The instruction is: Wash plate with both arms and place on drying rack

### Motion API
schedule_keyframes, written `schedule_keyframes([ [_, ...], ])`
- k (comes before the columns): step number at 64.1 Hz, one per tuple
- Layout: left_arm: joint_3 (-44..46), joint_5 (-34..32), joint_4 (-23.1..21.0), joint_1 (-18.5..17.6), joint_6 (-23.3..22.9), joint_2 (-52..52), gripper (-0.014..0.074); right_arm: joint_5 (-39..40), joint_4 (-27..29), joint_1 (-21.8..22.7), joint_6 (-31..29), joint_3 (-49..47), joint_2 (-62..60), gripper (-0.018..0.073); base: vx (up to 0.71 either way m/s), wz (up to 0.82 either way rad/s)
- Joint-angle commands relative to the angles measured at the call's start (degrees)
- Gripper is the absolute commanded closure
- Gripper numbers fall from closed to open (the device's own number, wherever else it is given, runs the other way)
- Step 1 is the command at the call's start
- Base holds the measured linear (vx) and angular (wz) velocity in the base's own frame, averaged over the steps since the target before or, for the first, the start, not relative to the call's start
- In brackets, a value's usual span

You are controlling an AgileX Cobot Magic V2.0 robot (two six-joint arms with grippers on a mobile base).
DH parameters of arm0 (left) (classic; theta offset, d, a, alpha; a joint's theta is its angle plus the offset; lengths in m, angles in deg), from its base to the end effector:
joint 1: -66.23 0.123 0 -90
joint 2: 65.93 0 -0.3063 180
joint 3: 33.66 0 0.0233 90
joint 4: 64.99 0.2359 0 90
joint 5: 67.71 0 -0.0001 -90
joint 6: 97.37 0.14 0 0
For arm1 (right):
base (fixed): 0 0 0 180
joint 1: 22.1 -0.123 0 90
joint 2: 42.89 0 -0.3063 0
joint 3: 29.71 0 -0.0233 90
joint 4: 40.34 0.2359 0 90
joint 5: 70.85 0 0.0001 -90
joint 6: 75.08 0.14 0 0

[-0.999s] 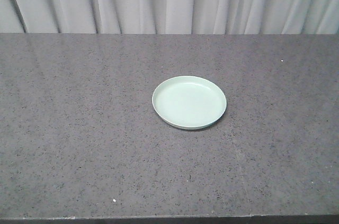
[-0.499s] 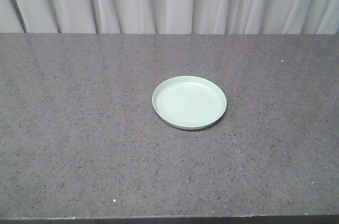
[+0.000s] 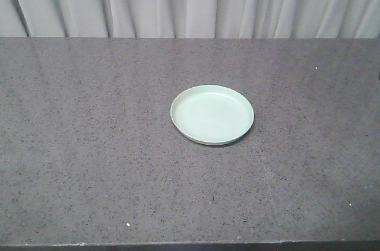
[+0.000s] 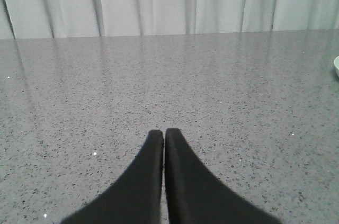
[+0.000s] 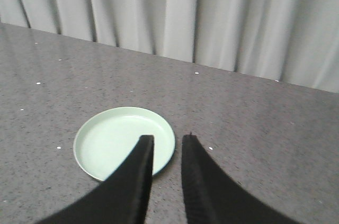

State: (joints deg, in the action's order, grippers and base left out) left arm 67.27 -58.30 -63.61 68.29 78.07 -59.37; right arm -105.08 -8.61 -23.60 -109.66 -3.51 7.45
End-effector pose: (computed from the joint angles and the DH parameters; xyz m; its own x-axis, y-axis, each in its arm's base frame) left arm 0.0685 0.0030 0.1868 -0.0854 -0.0589 -0.9946 -0.0447 0.9975 -0.0552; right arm 0.1555 0.0455 0.3981 -0.2428 -0.1311 -0.9612 -0.3431 0.9384 -0.0414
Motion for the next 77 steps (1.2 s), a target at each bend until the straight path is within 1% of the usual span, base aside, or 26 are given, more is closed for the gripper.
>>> schedule_keyframes([
  [1, -1.3, -4.1, -0.1, -0.5, -0.2, -0.8, 0.0603, 2.6, 10.7, 0.4, -9.0, -4.0, 4.8, 0.0209, 0.00, 0.00],
  [4, -1.3, -4.1, -0.1, -0.5, -0.2, -0.8, 0.0603, 3.4, 14.9, 0.4, -12.8, -4.4, 7.1, 0.0118, 0.00, 0.00],
  [6, -1.3, -4.1, -0.1, -0.5, -0.2, -0.8, 0.0603, 4.5, 17.3, 0.4, -15.0, -4.4, 8.1, 0.0082, 0.00, 0.00],
  [8, -1.3, -4.1, -0.1, -0.5, -0.2, -0.8, 0.0603, 5.3, 19.4, 0.4, -17.6, -4.4, 9.2, 0.0019, 0.00, 0.00],
  [12, -1.3, -4.1, -0.1, -0.5, -0.2, -0.8, 0.0603, 6.8, 23.1, 0.4, -21.0, -4.4, 11.1, -0.0043, 0.00, 0.00],
  [14, -1.3, -4.1, -0.1, -0.5, -0.2, -0.8, 0.0603, 6.7, 24.5, 0.4, -22.0, -4.6, 11.8, -0.0057, 0.00, 0.00],
  [18, -1.3, -4.1, -0.1, -0.5, -0.2, -0.8, 0.0603, 5.2, 25.3, 0.4, -24.0, -5.7, 14.1, -0.0055, 0.00, 0.00],
  [24, -1.3, -4.1, -0.1, -0.5, -0.2, -0.8, 0.0603, 1.3, 25.3, 0.4, -24.1, -10.3, 18.1, -0.0024, 0.00, 0.00],
  [29, -1.3, -4.1, -0.1, -0.5, -0.2, -0.8, 0.0603, -3.6, 25.3, 0.4, -24.0, -15.4, 21.9, 0.0007, 0.00, 0.00],
  [35, -1.3, -4.1, -0.1, -0.5, -0.2, -0.8, 0.0603, -9.7, 25.3, 0.4, -23.5, -22.7, 27.8, 0.0029, 0.00, 0.00],
  [39, -1.3, -4.1, -0.1, -0.5, -0.2, -0.8, 0.0603, -12.3, 25.0, 0.4, -22.9, -27.6, 31.3, 0.0029, 0.00, 0.00],
  [45, -1.3, -4.1, -0.1, -0.5, -0.2, -0.8, 0.0603, -15.1, 23.9, 0.2, -20.4, -33.3, 36.8, 0.0029, 0.00, 0.00],
  [49, -1.3, -4.1, -0.1, -0.5, -0.2, -0.8, 0.0603, -15.3, 20.7, -1.4, -18.4, -36.8, 39.9, 0.0029, 0.00, 0.00],
  [55, -1.3, -4.1, -0.1, -0.5, -0.2, -0.8, 0.0603, -14.5, 13.0, -4.9, -13.8, -41.3, 45.2, 0.0029, 0.00, 0.00],
  [58, -1.3, -4.1, -0.1, -0.5, -0.2, -0.8, 0.0603, -13.5, 7.6, -7.2, -10.3, -43.8, 47.8, 0.0029, 0.00, 0.00],
  [62, -1.3, -4.1, -0.1, -0.5, -0.2, -0.8, 0.0603, -11.7, 1.7, -9.2, -5.6, -45.8, 51.0, 0.0029, 0.00, 0.00],
  [63, -1.3, -4.1, -0.1, -0.5, -0.2, -0.8, 0.0603, -11.3, -0.6, -9.8, -4.7, -46.5, 51.7, 0.0029, 0.00, 0.00],
  [69, -1.3, -4.1, -0.1, -0.5, -0.2, -0.8, 0.0603, -10.4, -9.8, -11.1, 2.6, -49.1, 55.9, 0.0029, 0.00, 0.00],
  [73, -1.3, -4.1, -0.1, -0.5, -0.2, -0.8, 0.0603, -10.5, -13.8, -11.1, 6.6, -50.4, 58.8, 0.0029, 0.00, 0.00],
  [77, -1.3, -4.1, -0.1, -0.5, -0.2, -0.8, 0.0603, -10.8, -16.2, -10.9, 9.2, -51.8, 61.5, 0.0029, 0.00, 0.00],
])
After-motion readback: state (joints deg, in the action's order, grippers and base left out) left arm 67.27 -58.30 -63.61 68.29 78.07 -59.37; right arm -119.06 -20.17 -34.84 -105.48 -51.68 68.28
